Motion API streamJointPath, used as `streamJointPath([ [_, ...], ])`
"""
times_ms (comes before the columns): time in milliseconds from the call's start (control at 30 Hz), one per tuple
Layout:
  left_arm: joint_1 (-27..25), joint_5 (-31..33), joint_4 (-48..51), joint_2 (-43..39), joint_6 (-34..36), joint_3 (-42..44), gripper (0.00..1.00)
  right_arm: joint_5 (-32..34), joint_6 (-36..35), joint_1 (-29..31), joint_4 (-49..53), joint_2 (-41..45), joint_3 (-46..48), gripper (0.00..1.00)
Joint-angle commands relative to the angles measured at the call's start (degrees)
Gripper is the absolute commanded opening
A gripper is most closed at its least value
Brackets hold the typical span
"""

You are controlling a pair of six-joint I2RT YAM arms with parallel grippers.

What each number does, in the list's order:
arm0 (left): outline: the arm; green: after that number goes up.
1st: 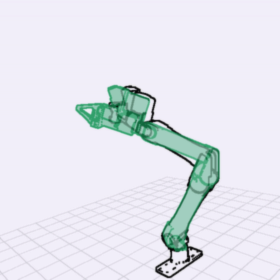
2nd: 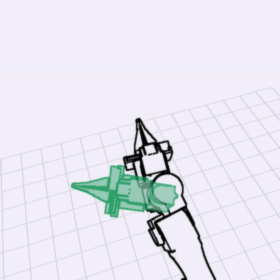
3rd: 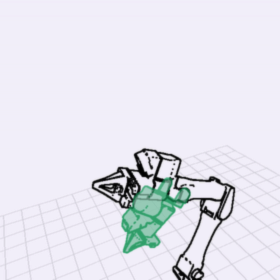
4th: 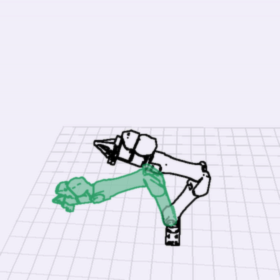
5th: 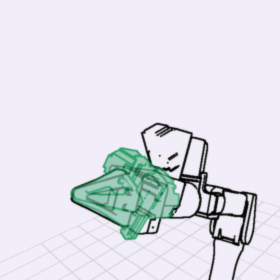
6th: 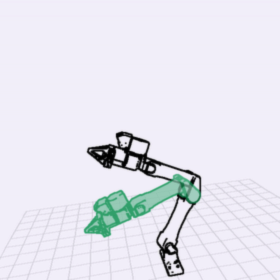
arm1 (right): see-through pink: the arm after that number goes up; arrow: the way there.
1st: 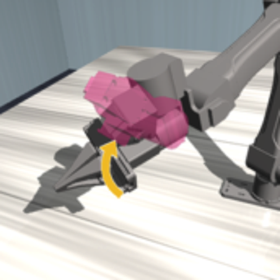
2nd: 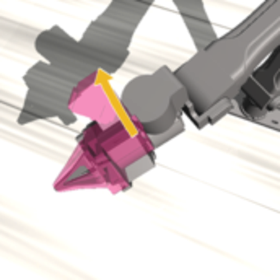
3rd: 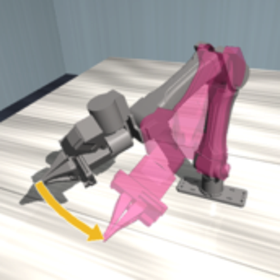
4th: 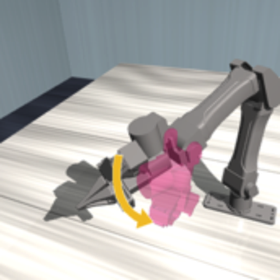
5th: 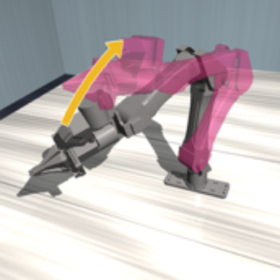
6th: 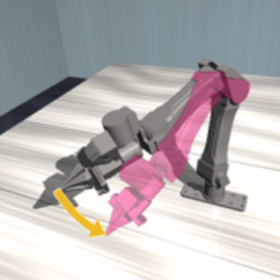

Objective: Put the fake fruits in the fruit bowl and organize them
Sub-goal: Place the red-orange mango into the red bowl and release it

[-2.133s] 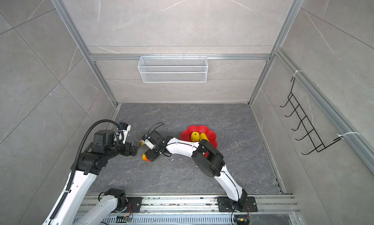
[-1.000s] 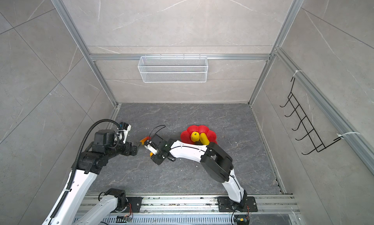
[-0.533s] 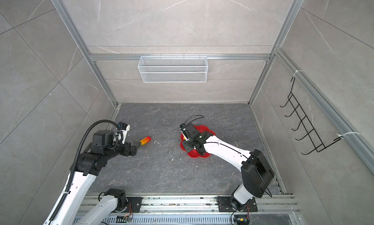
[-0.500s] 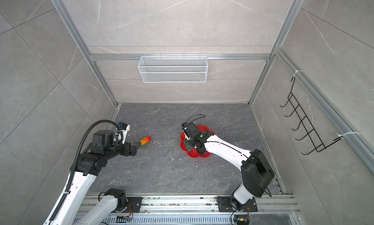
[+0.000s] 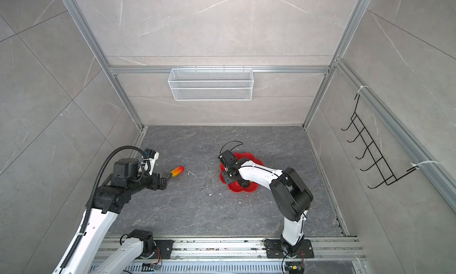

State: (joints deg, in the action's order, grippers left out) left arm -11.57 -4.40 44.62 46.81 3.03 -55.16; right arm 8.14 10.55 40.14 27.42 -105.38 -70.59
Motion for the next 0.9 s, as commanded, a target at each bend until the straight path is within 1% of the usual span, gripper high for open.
streamJointPath([
  [0,0.3,0.5,-1.0,0.1,-0.7,-0.1,1.0,0.0,2.1,-0.4,-1.1,-1.4,-2.3,0.21],
  [167,0.4,0.4,-1.0,0.2,-0.7,-0.1,1.0,1.4,3.1,-0.5,-1.7,-2.9,-3.2,0.22],
  [300,0.3,0.3,-1.1,0.2,-0.7,-0.1,1.0,2.2,3.2,-0.5,-1.8,-4.1,-3.9,0.26],
  [333,0.3,0.3,-1.0,0.2,-0.7,-0.1,1.0,2.3,3.1,-0.5,-1.9,-4.3,-3.9,0.3],
  [400,0.3,0.2,-1.0,0.2,-0.7,-0.1,1.0,2.3,3.0,-0.5,-1.8,-4.3,-3.9,0.41],
  [433,0.3,0.3,-1.0,0.1,-0.8,-0.1,1.0,2.4,2.9,-0.5,-1.9,-4.0,-3.7,0.46],
  [633,0.3,0.1,-1.0,0.1,-0.6,-0.1,1.0,3.5,1.7,-0.5,-0.2,-0.9,-3.5,0.61],
  [800,0.5,0.0,-1.0,0.4,-0.3,-0.2,1.0,2.5,-0.3,-0.5,5.0,5.6,-4.6,0.79],
  [867,0.7,0.0,-0.9,0.4,-0.2,-0.2,1.0,0.7,-3.2,-0.5,7.1,9.6,-4.8,0.9],
])
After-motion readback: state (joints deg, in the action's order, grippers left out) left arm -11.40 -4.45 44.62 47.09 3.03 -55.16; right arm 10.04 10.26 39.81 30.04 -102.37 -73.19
